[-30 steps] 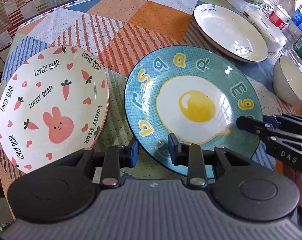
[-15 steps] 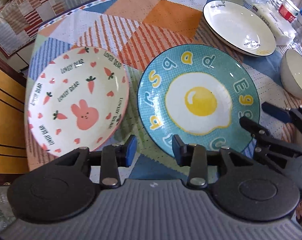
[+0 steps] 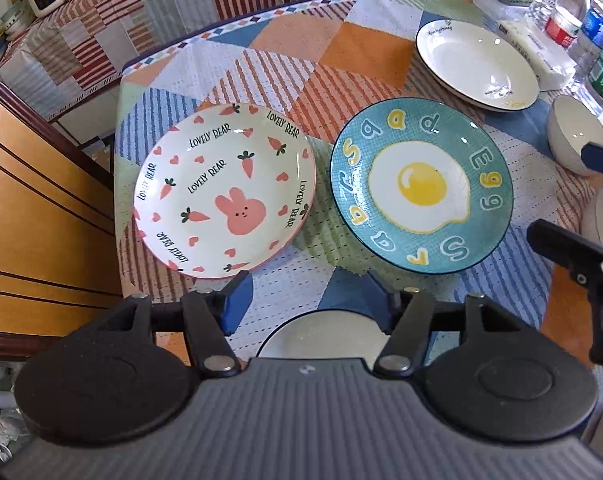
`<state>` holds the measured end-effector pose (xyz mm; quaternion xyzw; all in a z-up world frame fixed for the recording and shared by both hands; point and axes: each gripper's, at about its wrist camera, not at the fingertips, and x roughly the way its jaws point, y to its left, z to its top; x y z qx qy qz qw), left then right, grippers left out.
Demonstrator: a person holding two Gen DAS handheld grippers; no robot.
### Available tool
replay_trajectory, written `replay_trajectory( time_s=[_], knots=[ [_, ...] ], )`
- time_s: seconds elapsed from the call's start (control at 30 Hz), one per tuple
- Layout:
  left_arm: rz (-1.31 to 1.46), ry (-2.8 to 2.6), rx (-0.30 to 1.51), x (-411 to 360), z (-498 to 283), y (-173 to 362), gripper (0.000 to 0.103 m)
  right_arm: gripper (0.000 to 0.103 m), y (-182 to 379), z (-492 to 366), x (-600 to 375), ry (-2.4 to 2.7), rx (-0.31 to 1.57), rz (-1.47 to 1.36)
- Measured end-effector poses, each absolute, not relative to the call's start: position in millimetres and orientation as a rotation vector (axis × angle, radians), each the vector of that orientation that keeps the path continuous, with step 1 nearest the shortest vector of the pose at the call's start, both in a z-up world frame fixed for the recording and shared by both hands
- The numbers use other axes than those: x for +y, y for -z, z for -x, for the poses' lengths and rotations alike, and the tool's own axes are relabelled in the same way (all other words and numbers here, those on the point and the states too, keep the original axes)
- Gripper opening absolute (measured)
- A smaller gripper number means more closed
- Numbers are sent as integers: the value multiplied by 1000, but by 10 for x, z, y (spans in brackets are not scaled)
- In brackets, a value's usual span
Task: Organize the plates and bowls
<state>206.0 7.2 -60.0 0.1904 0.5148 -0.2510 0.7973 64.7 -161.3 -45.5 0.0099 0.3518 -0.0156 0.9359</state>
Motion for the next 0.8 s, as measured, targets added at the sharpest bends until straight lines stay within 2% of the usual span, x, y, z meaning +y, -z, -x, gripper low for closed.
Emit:
replay_trajectory(
  time_s=[0.1, 0.3, 0.43, 0.47, 0.57, 0.73, 0.8],
  knots=[
    [-373, 547, 1095, 214, -2047, 484, 68, 88, 378, -725, -1575, 14, 805, -5],
    [-384, 513, 1073, 459, -2091, 374, 74, 88, 180, -813, -1608, -80, 812, -167],
    [-383, 449, 1092, 611, -2214, 425, 76, 88, 100, -950, -1535, -112, 860, -144],
    [-378, 437, 1091, 653, -2251, 442, 79, 88, 99, -994, -1527, -122, 874, -154],
    [-359, 401, 1078, 772, -2355, 497, 87, 88, 136, -1155, -1515, -163, 915, -197],
    [-434, 383, 967, 832, -2459, 607, 89, 87, 332, -1541, -1482, -238, 940, -194],
    [-448, 380, 967, 837, -2547, 667, 90, 83, 433, -1725, -1496, -277, 948, -218]
  ],
)
